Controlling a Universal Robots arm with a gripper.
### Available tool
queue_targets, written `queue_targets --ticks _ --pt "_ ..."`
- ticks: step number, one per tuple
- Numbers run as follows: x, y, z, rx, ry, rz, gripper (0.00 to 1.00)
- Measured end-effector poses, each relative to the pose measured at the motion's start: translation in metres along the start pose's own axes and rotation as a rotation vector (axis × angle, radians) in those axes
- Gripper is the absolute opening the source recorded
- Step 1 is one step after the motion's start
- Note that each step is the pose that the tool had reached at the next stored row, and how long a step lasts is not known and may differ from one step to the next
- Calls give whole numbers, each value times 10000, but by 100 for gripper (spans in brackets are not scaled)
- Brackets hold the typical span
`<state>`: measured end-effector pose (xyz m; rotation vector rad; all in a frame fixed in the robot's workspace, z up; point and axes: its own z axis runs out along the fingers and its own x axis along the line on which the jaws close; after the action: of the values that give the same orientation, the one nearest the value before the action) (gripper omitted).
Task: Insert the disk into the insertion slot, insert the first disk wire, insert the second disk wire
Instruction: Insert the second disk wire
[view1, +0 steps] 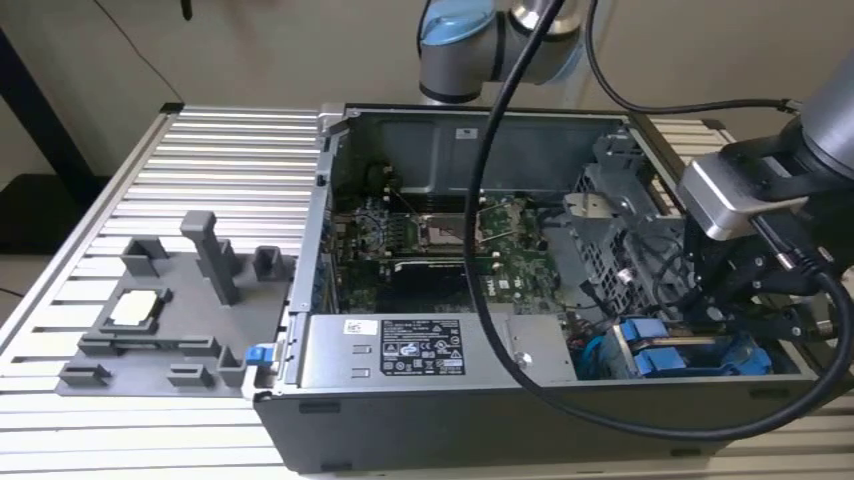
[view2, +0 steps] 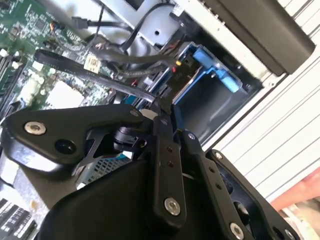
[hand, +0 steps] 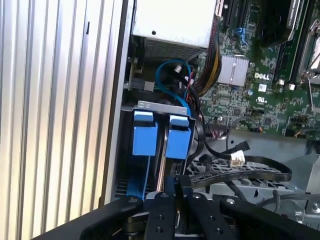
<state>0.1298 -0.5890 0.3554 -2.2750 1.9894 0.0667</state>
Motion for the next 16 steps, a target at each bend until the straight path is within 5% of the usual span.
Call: queue_targets --ticks 5,6,10,16 --pt "-1 -39 8 -546 -78 68 16" --pt "2 -56 10 -585 -84 75 16" --pt "14 -136 32 -598 -88 117 16" --pt "17 -139 61 -504 -62 925 16"
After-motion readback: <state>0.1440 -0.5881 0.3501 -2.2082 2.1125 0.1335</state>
